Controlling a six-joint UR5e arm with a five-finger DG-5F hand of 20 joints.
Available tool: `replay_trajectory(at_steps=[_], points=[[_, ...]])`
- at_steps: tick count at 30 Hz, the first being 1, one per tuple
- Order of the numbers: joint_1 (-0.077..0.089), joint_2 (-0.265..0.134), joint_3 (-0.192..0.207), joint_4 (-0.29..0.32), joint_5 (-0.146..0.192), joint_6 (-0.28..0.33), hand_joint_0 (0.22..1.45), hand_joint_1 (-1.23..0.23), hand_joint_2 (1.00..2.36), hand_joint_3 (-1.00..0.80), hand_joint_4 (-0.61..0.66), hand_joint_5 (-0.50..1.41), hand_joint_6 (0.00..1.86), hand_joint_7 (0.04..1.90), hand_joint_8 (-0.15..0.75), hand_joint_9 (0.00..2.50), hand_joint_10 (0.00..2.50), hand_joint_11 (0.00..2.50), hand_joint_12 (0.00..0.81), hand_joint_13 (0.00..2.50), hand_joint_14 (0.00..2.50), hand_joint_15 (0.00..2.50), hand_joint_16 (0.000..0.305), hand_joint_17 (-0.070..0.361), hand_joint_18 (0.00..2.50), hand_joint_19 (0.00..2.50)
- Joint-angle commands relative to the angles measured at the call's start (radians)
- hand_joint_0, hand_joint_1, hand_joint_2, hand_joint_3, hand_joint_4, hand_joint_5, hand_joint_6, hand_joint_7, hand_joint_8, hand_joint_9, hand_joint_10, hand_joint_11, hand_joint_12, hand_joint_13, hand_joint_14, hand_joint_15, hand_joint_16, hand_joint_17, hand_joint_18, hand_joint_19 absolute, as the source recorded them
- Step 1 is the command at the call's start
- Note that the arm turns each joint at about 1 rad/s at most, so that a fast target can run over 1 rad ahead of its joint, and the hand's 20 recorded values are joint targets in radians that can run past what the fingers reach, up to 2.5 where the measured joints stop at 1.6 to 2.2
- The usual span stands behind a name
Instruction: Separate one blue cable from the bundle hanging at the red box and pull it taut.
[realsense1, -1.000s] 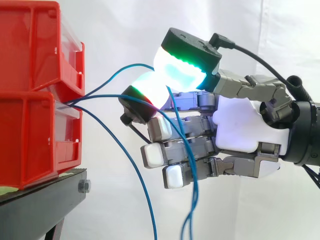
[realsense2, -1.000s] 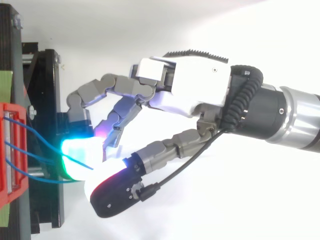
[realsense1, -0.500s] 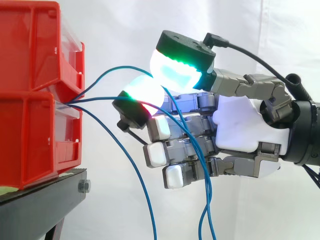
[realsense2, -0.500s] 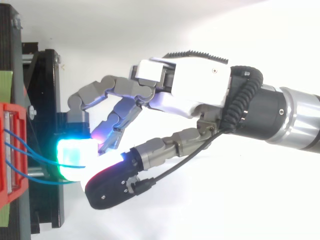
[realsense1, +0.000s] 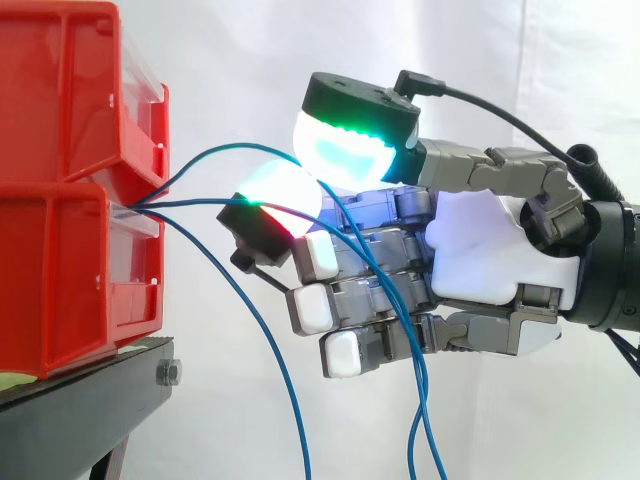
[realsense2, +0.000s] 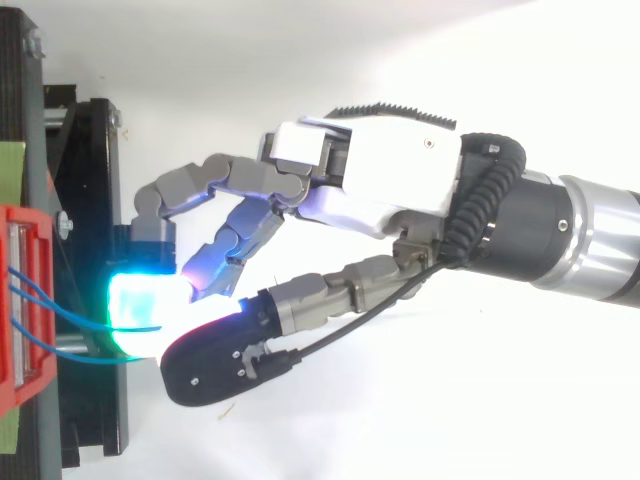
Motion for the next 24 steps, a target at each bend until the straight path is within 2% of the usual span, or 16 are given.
replay_trajectory(at_steps=[1,5,7,9,10,13,14,18,24], points=[[0.002,0.0,0.0,0.0,0.007,0.005,0.72,-0.53,1.01,0.0,0.28,-0.13,0.69,1.18,0.364,0.96,0.01,0.72,0.403,0.99,0.02,0.5,0.049,0.11,0.92,0.4],[0.003,0.0,0.0,0.0,0.025,0.021,0.73,-0.53,1.01,0.0,0.28,-0.13,0.68,1.22,0.358,0.96,0.01,0.71,0.4,0.99,0.01,0.5,0.048,0.108,0.91,0.41],[0.006,0.0,0.0,0.0,0.048,0.061,0.73,-0.53,1.01,-0.01,0.28,-0.13,0.67,1.22,0.356,0.96,0.01,0.71,0.399,0.99,0.01,0.5,0.048,0.107,0.91,0.41],[0.009,0.0,0.0,-0.003,0.059,0.1,0.73,-0.53,1.01,-0.01,0.28,-0.13,0.67,1.23,0.358,0.96,0.01,0.71,0.397,1.0,0.02,0.5,0.047,0.107,0.91,0.41],[0.011,-0.002,0.0,-0.003,0.067,0.144,0.73,-0.53,1.01,-0.01,0.28,-0.13,0.67,1.23,0.357,0.96,0.01,0.71,0.397,1.0,0.02,0.5,0.047,0.106,0.9,0.41],[0.011,-0.002,0.0,-0.003,0.079,0.196,0.73,-0.53,1.01,-0.01,0.28,-0.13,0.67,1.24,0.352,0.96,0.01,0.71,0.398,1.0,0.01,0.51,0.047,0.105,0.9,0.41],[0.011,-0.002,0.0,-0.003,0.079,0.196,0.73,-0.53,1.01,-0.01,0.28,-0.13,0.67,1.24,0.353,0.96,0.01,0.71,0.4,1.0,0.02,0.5,0.047,0.105,0.9,0.41],[0.011,-0.008,0.0,-0.006,0.091,0.275,0.73,-0.53,1.01,-0.02,0.28,-0.13,0.67,1.24,0.352,0.96,0.01,0.72,0.394,1.0,0.01,0.5,0.047,0.105,0.9,0.42],[0.011,-0.008,0.0,-0.015,0.087,0.373,0.73,-0.54,1.01,-0.02,0.28,-0.12,0.66,1.23,0.35,0.96,0.01,0.71,0.394,1.0,0.01,0.51,0.046,0.103,0.9,0.41]])
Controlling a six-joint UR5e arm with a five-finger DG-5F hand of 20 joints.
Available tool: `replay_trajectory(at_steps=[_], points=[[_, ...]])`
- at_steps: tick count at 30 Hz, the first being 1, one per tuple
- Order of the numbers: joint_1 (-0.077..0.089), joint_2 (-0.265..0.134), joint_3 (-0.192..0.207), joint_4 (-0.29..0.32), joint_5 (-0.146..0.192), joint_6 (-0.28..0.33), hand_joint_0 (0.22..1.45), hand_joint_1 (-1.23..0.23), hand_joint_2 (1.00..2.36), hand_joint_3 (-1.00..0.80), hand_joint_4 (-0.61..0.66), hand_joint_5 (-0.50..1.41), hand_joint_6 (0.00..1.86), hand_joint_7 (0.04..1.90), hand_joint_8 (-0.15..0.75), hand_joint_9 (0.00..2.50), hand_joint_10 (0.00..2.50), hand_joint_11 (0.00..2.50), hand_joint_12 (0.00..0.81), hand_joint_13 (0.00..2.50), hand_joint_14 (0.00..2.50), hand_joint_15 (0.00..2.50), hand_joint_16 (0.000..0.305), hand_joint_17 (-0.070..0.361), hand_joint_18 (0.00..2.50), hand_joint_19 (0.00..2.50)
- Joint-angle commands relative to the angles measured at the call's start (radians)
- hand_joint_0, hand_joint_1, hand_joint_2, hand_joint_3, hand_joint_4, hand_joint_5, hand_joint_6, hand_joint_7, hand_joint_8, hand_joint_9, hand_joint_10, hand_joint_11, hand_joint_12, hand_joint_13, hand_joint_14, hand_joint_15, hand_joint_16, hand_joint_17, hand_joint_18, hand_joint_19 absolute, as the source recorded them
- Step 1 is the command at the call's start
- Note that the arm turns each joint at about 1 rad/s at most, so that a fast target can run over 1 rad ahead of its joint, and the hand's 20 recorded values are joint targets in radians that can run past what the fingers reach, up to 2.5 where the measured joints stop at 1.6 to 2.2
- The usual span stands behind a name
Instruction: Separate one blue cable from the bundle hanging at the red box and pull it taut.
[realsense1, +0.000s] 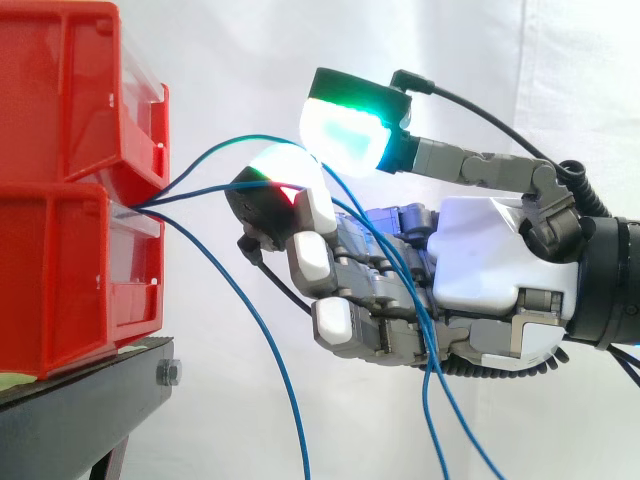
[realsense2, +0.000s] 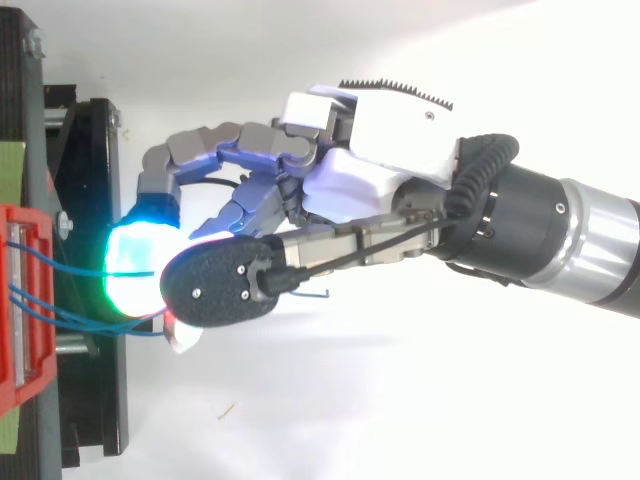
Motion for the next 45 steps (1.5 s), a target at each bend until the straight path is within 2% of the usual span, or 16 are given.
replay_trajectory(at_steps=[1,5,7,8,10,20,23,29,30,35,39,42,45], points=[[0.0,0.0,0.0,-0.007,-0.004,0.056,0.73,-0.54,1.01,-0.02,0.28,-0.12,0.66,1.22,0.352,0.96,0.01,0.72,0.397,1.0,0.02,0.51,0.046,0.103,0.9,0.42],[0.0,-0.001,0.0,-0.032,-0.007,0.1,0.72,-0.55,1.01,-0.01,0.26,-0.12,0.65,1.23,0.347,0.96,0.01,0.72,0.395,1.01,0.02,0.52,0.045,0.102,0.9,0.42],[0.0,-0.001,-0.003,-0.045,-0.033,0.145,0.72,-0.56,1.02,0.01,0.26,-0.12,0.66,1.23,0.346,0.97,0.01,0.73,0.394,1.02,0.02,0.52,0.045,0.102,0.9,0.41],[0.0,-0.001,-0.003,-0.045,-0.033,0.145,0.72,-0.58,1.01,0.02,0.26,-0.12,0.66,1.22,0.35,0.97,0.01,0.74,0.394,1.02,0.01,0.51,0.046,0.103,0.91,0.41],[0.0,-0.001,-0.018,-0.039,-0.06,0.2,0.72,-0.6,1.01,0.04,0.27,-0.12,0.66,1.22,0.353,0.98,0.01,0.74,0.399,1.03,0.01,0.51,0.047,0.105,0.92,0.4],[0.0,0.0,-0.026,-0.035,-0.068,0.2,0.73,-0.61,1.0,0.06,0.25,-0.12,0.68,1.18,0.357,1.0,0.01,0.71,0.405,1.05,0.01,0.52,0.048,0.108,0.94,0.4],[0.0,0.0,-0.026,-0.035,-0.07,0.183,0.73,-0.6,1.0,0.07,0.26,-0.12,0.68,1.19,0.36,0.99,0.01,0.7,0.408,1.05,0.01,0.52,0.048,0.109,0.94,0.4],[-0.012,0.0,-0.043,-0.016,-0.071,0.011,0.72,-0.61,1.0,0.07,0.26,-0.13,0.7,1.18,0.369,0.99,0.01,0.71,0.411,1.04,0.01,0.51,0.049,0.11,0.94,0.39],[-0.014,0.0,-0.043,0.001,-0.071,-0.041,0.72,-0.61,1.0,0.07,0.26,-0.13,0.7,1.17,0.37,0.99,0.01,0.72,0.411,1.04,0.02,0.51,0.049,0.11,0.94,0.39],[-0.015,0.0,-0.043,0.008,-0.071,-0.138,0.73,-0.64,1.0,0.1,0.25,-0.14,0.74,1.13,0.372,0.98,0.01,0.72,0.415,1.04,0.02,0.51,0.05,0.112,0.94,0.39],[-0.017,0.0,-0.041,0.011,-0.071,-0.165,0.73,-0.65,1.0,0.11,0.24,-0.15,0.76,1.11,0.371,0.98,0.01,0.72,0.411,1.03,0.01,0.51,0.049,0.11,0.94,0.4],[-0.011,0.002,-0.043,0.011,-0.071,-0.185,0.73,-0.65,1.0,0.11,0.24,-0.15,0.76,1.11,0.369,0.97,0.01,0.73,0.415,1.03,0.01,0.51,0.049,0.11,0.94,0.4],[-0.009,0.011,-0.041,0.007,-0.074,-0.173,0.74,-0.65,1.0,0.1,0.24,-0.15,0.76,1.1,0.37,0.97,0.01,0.72,0.413,1.03,0.02,0.51,0.049,0.111,0.93,0.4]])
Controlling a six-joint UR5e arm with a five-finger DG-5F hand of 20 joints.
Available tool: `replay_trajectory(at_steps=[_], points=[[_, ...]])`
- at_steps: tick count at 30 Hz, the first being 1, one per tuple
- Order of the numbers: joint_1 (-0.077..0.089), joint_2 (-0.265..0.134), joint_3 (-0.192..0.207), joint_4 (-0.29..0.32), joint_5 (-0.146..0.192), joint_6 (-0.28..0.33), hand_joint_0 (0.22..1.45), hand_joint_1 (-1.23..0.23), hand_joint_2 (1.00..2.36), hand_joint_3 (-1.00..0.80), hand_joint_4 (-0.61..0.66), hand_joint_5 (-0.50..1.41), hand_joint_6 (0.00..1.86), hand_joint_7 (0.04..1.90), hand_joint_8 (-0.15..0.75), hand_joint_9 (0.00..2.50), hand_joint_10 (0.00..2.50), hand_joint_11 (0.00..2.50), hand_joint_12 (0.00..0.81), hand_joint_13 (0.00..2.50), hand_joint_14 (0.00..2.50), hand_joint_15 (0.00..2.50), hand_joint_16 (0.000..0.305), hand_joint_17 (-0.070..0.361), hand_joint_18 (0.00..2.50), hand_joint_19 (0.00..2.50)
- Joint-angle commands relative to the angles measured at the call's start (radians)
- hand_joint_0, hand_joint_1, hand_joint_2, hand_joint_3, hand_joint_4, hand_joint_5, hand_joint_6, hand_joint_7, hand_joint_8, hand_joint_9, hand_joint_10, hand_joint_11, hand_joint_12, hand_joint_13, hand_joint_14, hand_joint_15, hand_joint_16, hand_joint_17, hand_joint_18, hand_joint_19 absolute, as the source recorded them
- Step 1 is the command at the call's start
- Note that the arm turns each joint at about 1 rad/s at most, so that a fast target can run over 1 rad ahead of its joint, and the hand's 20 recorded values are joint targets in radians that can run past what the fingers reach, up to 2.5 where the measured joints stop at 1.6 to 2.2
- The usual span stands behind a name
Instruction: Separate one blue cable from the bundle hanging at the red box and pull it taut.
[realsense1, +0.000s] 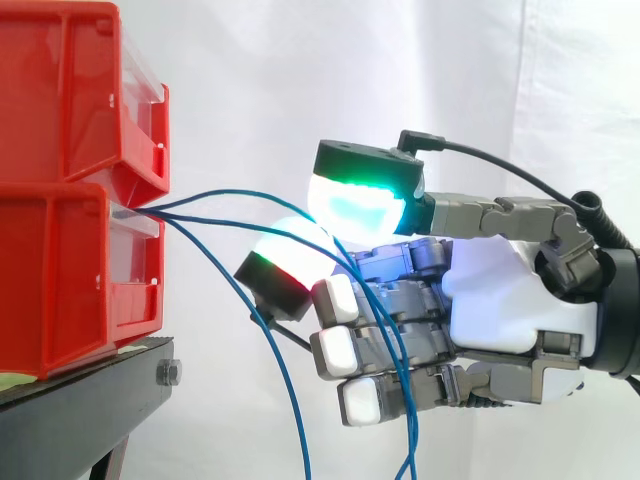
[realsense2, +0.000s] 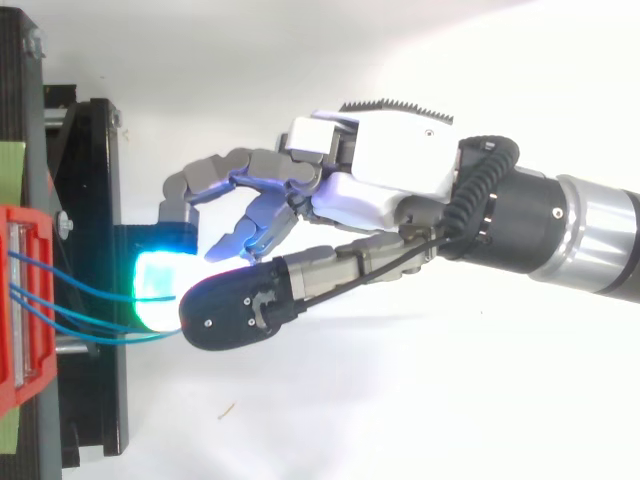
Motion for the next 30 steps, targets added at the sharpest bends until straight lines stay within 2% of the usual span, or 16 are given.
replay_trajectory(at_steps=[1,6,8,13,20,30], points=[[0.004,0.01,-0.001,-0.003,-0.001,0.01,0.74,-0.65,1.0,0.11,0.24,-0.15,0.76,1.1,0.37,0.98,0.01,0.73,0.411,1.03,0.02,0.52,0.049,0.111,0.93,0.4],[0.007,0.042,-0.001,-0.028,0.013,0.03,0.73,-0.65,1.0,0.11,0.24,-0.15,0.76,1.09,0.37,0.97,0.01,0.72,0.412,1.03,0.02,0.51,0.049,0.111,0.93,0.4],[0.017,0.06,0.001,-0.086,0.053,0.03,0.73,-0.65,1.0,0.11,0.24,-0.15,0.76,1.1,0.368,0.97,0.01,0.71,0.413,1.03,0.02,0.51,0.049,0.111,0.93,0.4],[0.025,0.06,-0.001,-0.114,0.054,0.035,0.73,-0.65,1.0,0.11,0.24,-0.15,0.76,1.09,0.371,0.97,0.01,0.71,0.414,1.03,0.01,0.51,0.049,0.111,0.93,0.39],[0.022,0.06,-0.001,-0.106,0.053,0.028,0.73,-0.65,1.01,0.11,0.24,-0.15,0.76,1.1,0.373,0.97,0.01,0.72,0.412,1.03,0.02,0.51,0.049,0.111,0.93,0.4],[0.024,0.06,-0.001,-0.143,0.057,0.013,0.73,-0.65,1.01,0.11,0.24,-0.15,0.76,1.11,0.37,0.97,0.01,0.7,0.413,1.03,0.02,0.51,0.049,0.111,0.93,0.4]])
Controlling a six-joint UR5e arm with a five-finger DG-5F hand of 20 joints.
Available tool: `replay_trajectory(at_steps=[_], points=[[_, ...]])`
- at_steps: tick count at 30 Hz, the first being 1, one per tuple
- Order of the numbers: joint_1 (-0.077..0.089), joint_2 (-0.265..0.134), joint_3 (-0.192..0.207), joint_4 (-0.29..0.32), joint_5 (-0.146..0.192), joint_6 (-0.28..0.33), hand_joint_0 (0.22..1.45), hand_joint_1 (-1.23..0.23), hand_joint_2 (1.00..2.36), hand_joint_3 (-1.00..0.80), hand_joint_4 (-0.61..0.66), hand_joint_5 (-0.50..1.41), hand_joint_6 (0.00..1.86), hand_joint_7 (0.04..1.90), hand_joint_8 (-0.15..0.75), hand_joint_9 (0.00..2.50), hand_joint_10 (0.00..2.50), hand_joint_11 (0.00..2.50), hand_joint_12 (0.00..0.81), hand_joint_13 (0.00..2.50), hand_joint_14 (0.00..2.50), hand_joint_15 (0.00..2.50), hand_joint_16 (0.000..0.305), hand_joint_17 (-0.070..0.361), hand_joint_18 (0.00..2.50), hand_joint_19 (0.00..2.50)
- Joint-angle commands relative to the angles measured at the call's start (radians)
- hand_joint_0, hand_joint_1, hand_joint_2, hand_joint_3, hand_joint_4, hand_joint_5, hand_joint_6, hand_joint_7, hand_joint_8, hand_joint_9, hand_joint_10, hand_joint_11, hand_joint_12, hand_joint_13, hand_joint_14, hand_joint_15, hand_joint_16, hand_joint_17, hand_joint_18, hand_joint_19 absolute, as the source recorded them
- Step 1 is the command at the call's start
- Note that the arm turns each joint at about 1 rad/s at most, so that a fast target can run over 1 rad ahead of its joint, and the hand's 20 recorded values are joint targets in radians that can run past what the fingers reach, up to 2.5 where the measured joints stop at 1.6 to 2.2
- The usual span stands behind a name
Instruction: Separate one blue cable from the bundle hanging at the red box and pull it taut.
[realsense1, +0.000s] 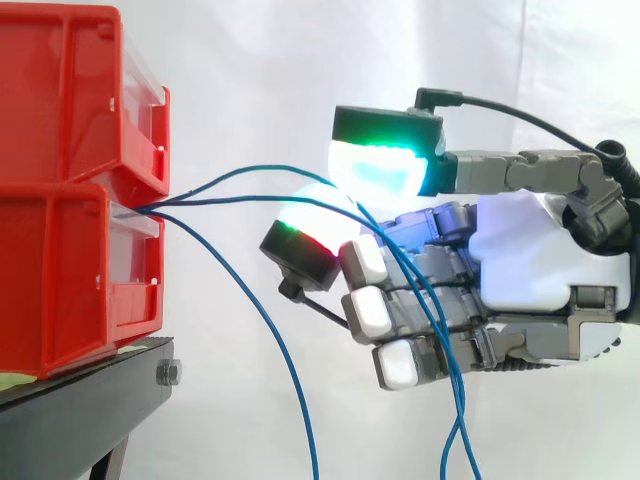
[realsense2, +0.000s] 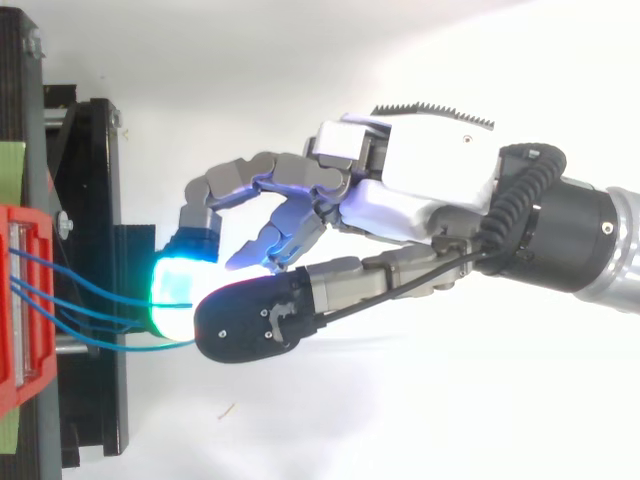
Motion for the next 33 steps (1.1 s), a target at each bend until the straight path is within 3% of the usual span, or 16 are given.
replay_trajectory(at_steps=[1,6,11,15,25,33], points=[[0.001,0.0,0.001,-0.01,-0.002,0.001,0.73,-0.65,1.01,0.11,0.24,-0.15,0.76,1.11,0.369,0.97,0.01,0.71,0.413,1.03,0.02,0.51,0.049,0.111,0.93,0.39],[0.002,0.003,0.0,-0.028,-0.005,-0.004,0.73,-0.65,1.01,0.11,0.23,-0.15,0.76,1.11,0.369,0.97,0.01,0.7,0.415,1.03,0.01,0.51,0.049,0.111,0.93,0.4],[0.005,0.037,0.001,-0.137,-0.009,-0.03,0.73,-0.65,1.02,0.1,0.24,-0.15,0.76,1.11,0.371,0.97,0.01,0.71,0.415,1.03,0.01,0.51,0.049,0.111,0.93,0.4],[0.01,0.057,0.001,-0.188,-0.008,-0.03,0.73,-0.65,1.02,0.11,0.24,-0.15,0.76,1.11,0.367,0.97,0.01,0.7,0.414,1.03,0.01,0.51,0.05,0.112,0.93,0.4],[0.013,0.055,0.001,-0.19,-0.003,-0.02,0.73,-0.65,1.02,0.1,0.24,-0.15,0.77,1.11,0.369,0.96,0.01,0.71,0.416,1.01,0.01,0.49,0.05,0.111,0.92,0.37],[0.013,0.055,0.0,-0.165,0.003,-0.036,0.72,-0.65,1.07,0.1,0.24,-0.15,0.77,1.11,0.378,0.93,0.01,0.66,0.379,0.68,0.01,0.25,0.052,0.116,0.85,0.3]])
